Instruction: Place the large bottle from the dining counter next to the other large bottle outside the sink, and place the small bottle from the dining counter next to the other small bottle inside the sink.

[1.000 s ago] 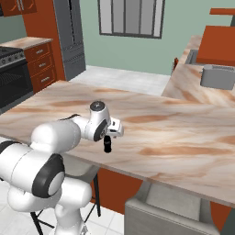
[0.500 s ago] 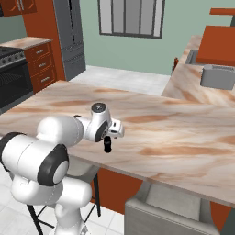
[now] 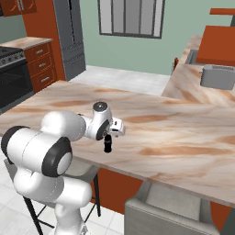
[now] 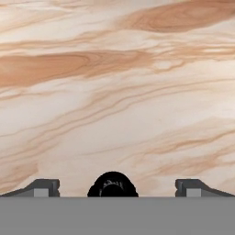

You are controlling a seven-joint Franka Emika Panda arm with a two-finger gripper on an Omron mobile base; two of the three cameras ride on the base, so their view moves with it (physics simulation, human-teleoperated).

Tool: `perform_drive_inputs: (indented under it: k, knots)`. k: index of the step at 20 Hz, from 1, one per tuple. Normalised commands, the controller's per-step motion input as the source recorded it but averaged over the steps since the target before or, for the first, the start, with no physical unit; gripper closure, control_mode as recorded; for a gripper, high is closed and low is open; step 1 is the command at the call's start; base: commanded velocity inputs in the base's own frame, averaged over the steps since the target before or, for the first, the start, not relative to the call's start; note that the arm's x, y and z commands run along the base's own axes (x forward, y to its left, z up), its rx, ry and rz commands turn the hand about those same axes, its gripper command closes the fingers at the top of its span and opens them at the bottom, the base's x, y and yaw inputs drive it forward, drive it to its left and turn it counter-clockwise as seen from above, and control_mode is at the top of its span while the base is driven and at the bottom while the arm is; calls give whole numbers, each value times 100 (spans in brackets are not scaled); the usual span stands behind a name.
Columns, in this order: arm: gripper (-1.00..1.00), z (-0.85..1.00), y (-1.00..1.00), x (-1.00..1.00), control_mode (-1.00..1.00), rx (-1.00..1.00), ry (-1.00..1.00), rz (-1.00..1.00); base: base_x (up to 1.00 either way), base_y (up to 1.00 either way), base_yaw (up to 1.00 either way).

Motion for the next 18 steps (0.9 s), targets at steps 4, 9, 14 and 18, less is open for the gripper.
perform_drive_inputs:
  k: [4, 9, 14, 18]
  knots:
    - [-100, -31, 2, -11, -100, 0, 0, 0, 0, 0, 0]
    - [100, -57, 10, -47, -100, 0, 0, -1, 0, 0, 0]
    - [100, -80, 12, -28, -100, 0, -1, 0, 0, 0, 0]
    - [100, -84, 18, -3, -100, 0, -2, 0, 0, 0, 0]
